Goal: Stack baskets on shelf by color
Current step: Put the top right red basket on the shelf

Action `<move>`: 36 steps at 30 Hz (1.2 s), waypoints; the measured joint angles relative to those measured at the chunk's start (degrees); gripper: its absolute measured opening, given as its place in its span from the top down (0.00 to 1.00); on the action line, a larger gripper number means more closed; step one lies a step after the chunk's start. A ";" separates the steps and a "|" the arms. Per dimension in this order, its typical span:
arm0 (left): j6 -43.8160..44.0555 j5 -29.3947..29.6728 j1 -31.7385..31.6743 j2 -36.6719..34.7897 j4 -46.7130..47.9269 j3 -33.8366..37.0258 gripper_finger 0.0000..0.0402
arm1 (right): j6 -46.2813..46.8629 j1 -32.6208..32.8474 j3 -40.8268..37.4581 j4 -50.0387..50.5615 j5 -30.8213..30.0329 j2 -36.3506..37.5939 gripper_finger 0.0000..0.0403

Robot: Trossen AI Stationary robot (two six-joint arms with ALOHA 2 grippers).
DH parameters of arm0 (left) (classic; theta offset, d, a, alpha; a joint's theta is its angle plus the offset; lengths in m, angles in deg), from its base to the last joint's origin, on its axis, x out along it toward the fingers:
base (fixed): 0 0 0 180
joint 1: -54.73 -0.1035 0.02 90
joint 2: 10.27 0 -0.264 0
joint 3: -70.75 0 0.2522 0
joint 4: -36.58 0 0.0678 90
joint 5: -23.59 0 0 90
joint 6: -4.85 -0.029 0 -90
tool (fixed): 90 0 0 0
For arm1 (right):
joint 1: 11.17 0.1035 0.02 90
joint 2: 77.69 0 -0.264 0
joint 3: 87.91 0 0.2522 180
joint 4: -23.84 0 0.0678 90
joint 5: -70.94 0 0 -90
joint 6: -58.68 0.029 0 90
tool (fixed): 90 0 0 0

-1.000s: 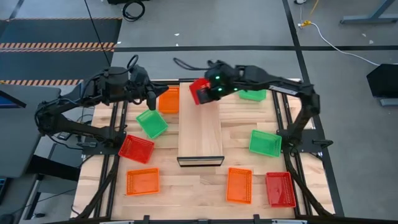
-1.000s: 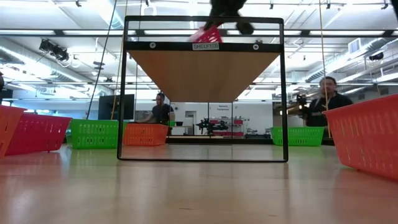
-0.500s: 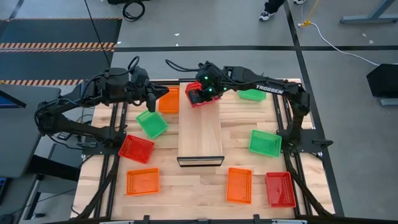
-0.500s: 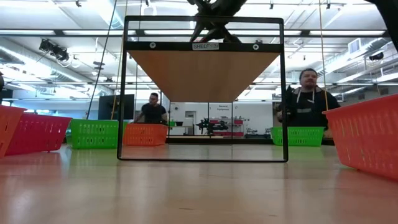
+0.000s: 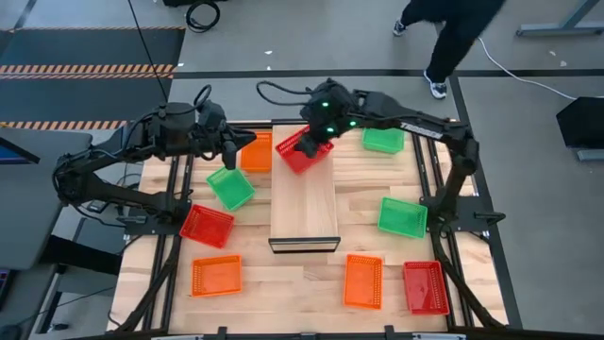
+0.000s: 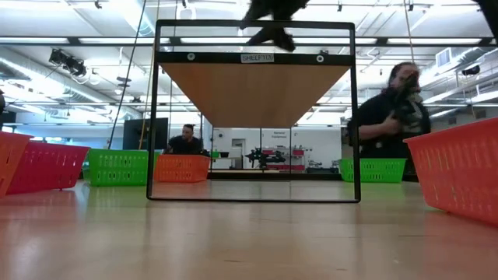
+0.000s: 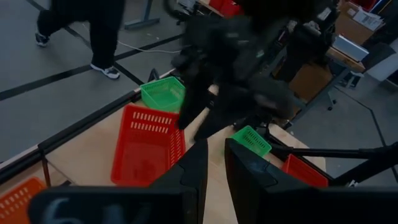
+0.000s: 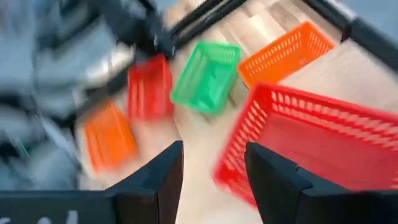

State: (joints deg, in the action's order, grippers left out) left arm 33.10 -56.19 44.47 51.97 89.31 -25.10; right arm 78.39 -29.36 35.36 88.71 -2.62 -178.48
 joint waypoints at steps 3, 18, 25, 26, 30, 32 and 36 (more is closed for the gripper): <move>0.05 0.00 0.00 0.00 0.00 0.00 0.85 | -17.29 0.82 0.00 6.53 -1.87 2.97 0.56; 1.60 0.02 0.00 0.00 0.14 -0.04 0.85 | -47.10 3.02 -4.34 13.06 -12.34 2.30 0.56; 3.66 0.02 -0.01 0.00 0.39 -0.07 0.85 | -47.12 1.95 -7.92 8.34 -11.58 1.37 0.56; 4.08 0.00 -0.01 0.00 0.45 -0.07 0.85 | -47.12 1.79 -8.88 7.33 -11.33 1.37 0.56; 4.29 0.02 0.64 0.00 0.36 -0.07 0.85 | -47.12 1.40 -12.01 6.71 -10.59 1.39 0.56; 4.47 0.00 0.98 0.00 0.34 -0.07 0.85 | -47.08 1.44 -13.37 5.93 -11.23 1.37 0.56; 4.57 -0.01 1.53 0.00 0.30 -0.07 0.85 | -46.92 1.33 -15.64 2.46 -12.38 1.37 0.57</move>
State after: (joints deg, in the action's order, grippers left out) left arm 37.67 -56.20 46.00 51.97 89.61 -25.16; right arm 31.46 -28.03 19.72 91.18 -15.00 -177.11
